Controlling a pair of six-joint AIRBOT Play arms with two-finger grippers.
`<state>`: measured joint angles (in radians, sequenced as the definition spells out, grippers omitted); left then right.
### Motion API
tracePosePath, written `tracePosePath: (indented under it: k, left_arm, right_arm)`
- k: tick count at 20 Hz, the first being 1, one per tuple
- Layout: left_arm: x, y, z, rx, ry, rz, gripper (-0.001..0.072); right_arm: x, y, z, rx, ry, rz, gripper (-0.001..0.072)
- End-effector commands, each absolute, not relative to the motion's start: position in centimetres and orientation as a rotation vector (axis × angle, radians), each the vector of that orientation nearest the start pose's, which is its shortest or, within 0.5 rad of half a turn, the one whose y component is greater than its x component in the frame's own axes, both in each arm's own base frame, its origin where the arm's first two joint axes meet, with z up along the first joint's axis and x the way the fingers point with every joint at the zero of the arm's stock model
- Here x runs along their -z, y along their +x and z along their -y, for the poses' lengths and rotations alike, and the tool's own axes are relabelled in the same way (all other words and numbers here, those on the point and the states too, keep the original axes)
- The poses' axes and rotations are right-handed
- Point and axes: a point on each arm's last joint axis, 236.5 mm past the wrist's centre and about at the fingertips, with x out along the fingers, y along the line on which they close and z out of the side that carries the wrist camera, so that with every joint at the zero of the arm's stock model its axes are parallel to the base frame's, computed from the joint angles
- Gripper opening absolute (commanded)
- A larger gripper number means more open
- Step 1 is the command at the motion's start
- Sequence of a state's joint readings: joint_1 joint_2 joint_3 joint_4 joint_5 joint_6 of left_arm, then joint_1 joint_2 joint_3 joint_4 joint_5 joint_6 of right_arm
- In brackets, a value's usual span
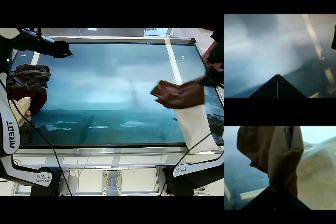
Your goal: Fold the shirts.
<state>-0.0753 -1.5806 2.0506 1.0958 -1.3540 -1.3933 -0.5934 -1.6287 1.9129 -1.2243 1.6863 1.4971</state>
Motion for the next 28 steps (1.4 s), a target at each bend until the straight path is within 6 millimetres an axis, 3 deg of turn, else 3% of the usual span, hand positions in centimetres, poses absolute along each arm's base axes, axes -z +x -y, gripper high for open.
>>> tracePosePath:
  k: [1,6,11,14,16,18,22,23,24,25,28]
  left_arm:
    - [-21.9,49.1,14.4,0.524,-0.132,-0.849,0.0011]
    - [-21.9,49.0,14.4,0.525,-0.137,-0.852,0.0011]
    - [-21.8,48.8,14.5,0.529,-0.136,-0.861,0.0011]
    - [-21.6,48.5,14.5,0.532,-0.133,-0.875,0.0011]
    - [-21.6,48.5,14.5,0.532,-0.133,-0.875,0.0012]
    - [-21.6,48.5,14.5,0.532,-0.134,-0.875,0.0011]
    - [-21.6,48.5,14.5,0.529,-0.140,-0.878,0.0012]
    - [-21.6,48.5,14.5,0.529,-0.140,-0.878,0.0011]
    - [-21.6,48.5,14.5,0.529,-0.140,-0.878,0.0011]
    - [-21.6,48.5,14.5,0.529,-0.140,-0.878,0.0012]
    - [-21.6,48.5,14.5,0.529,-0.140,-0.877,0.0012]
  right_arm:
    - [-11.3,33.3,22.2,0.316,0.569,-1.360,0.0027]
    - [-12.9,30.1,24.6,0.466,0.521,-1.363,0.0026]
    - [-13.1,29.4,25.3,0.516,0.484,-1.378,0.0026]
    - [-13.4,27.9,27.0,0.641,0.366,-1.437,0.0026]
    - [-13.5,27.9,27.0,0.610,0.280,-1.468,0.0026]
    - [-13.0,28.2,26.4,0.544,0.218,-1.501,0.0027]
    - [-10.1,27.4,25.2,0.485,0.212,-1.608,0.0039]
    - [-9.6,27.3,25.0,0.477,0.214,-1.624,0.0164]
    - [-9.5,27.2,24.9,0.474,0.214,-1.628,0.0358]
    - [-9.6,27.4,24.8,0.473,0.209,-1.625,0.0454]
    - [-10.3,27.9,24.7,0.498,0.219,-1.593,0.0454]
